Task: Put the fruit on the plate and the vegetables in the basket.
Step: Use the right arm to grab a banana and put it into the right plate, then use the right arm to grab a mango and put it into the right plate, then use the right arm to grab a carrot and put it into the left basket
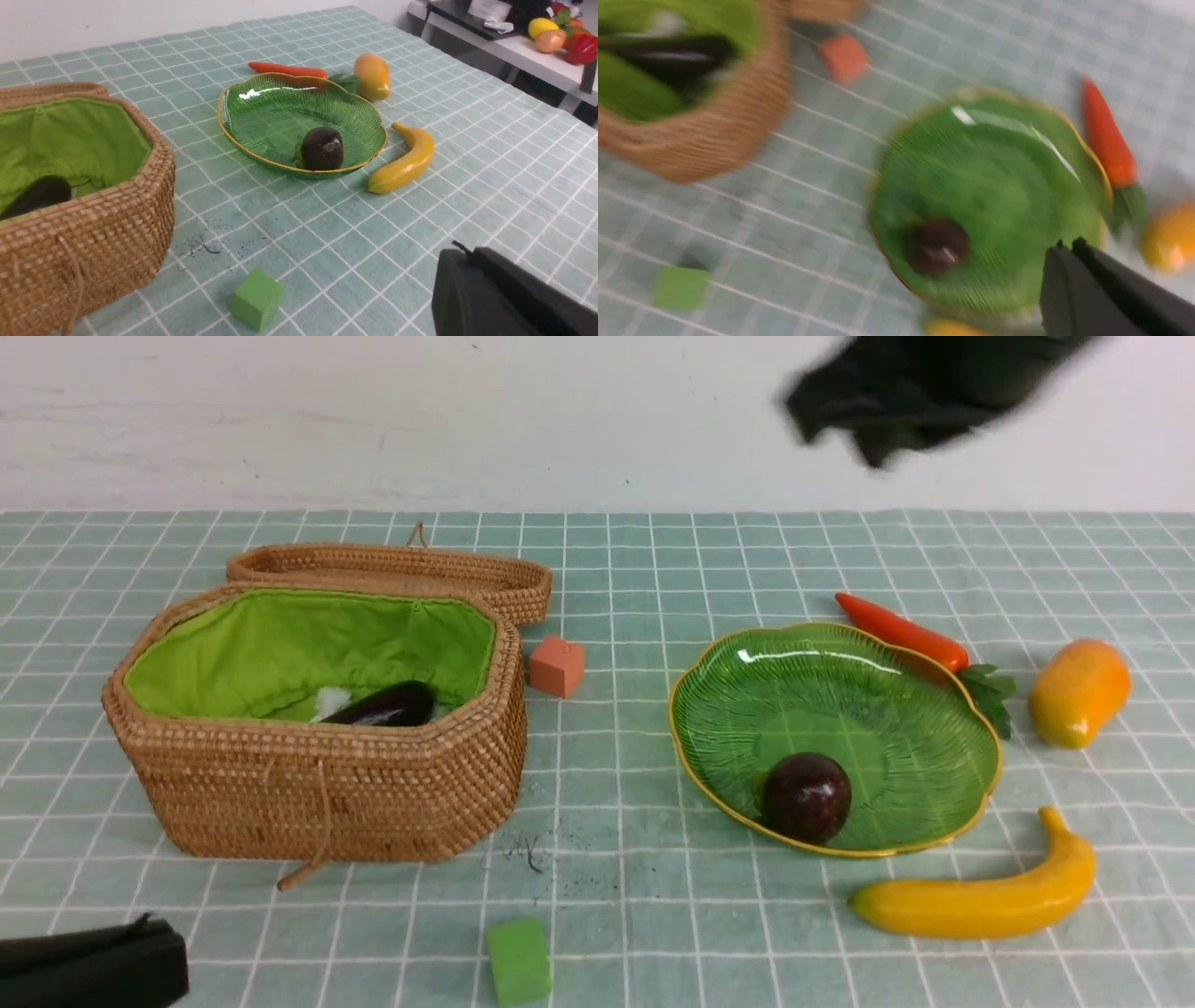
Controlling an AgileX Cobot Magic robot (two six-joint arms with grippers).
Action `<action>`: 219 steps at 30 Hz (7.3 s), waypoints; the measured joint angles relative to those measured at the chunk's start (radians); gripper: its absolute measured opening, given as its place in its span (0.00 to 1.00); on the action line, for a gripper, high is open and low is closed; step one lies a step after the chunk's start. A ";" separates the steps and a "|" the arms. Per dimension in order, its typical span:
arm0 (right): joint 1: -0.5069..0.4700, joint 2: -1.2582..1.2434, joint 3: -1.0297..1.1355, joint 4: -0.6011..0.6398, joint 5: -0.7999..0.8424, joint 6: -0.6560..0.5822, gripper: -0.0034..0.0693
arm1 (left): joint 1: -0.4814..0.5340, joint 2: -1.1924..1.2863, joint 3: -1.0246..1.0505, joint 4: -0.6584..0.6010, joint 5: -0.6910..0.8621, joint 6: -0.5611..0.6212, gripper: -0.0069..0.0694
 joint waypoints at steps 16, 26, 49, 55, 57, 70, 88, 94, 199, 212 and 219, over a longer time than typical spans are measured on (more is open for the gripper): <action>-0.576 0.134 0.714 0.407 -0.552 0.126 0.67 | 0.000 0.000 0.000 -0.010 0.006 0.034 0.07; -0.577 0.304 0.693 0.453 -0.598 0.066 0.59 | 0.000 0.000 0.000 -0.012 -0.004 0.035 0.07; -0.496 0.349 0.170 0.486 -0.395 -0.626 0.48 | 0.000 0.021 0.000 -0.024 -0.154 0.030 0.07; -0.496 0.528 0.054 0.574 -0.415 -0.701 0.48 | 0.000 0.026 0.000 -0.027 -0.165 -0.033 0.07; -0.496 0.569 0.027 0.606 -0.414 -0.703 0.48 | 0.000 0.026 0.000 -0.027 -0.166 -0.038 0.07; -0.514 0.492 -0.018 0.508 -0.294 -0.489 0.90 | 0.000 0.028 0.000 0.026 -0.166 -0.041 0.07; -0.704 0.765 -0.170 0.311 -0.368 0.031 0.90 | 0.000 0.028 0.000 0.074 -0.166 -0.041 0.07; -0.704 0.824 -0.227 0.313 -0.368 -0.011 0.77 | 0.000 0.028 0.000 0.077 -0.166 -0.041 0.07; -0.557 1.041 -0.579 0.528 -0.395 -0.731 0.62 | 0.000 0.030 0.000 0.298 -0.128 -0.356 0.09; -0.557 0.914 -0.578 0.473 -0.154 -0.665 0.48 | 0.000 0.048 0.000 0.322 -0.014 -0.356 0.09; -0.421 0.663 -0.585 0.897 -0.051 -0.860 0.48 | 0.000 0.048 -0.002 0.459 0.067 -0.441 0.09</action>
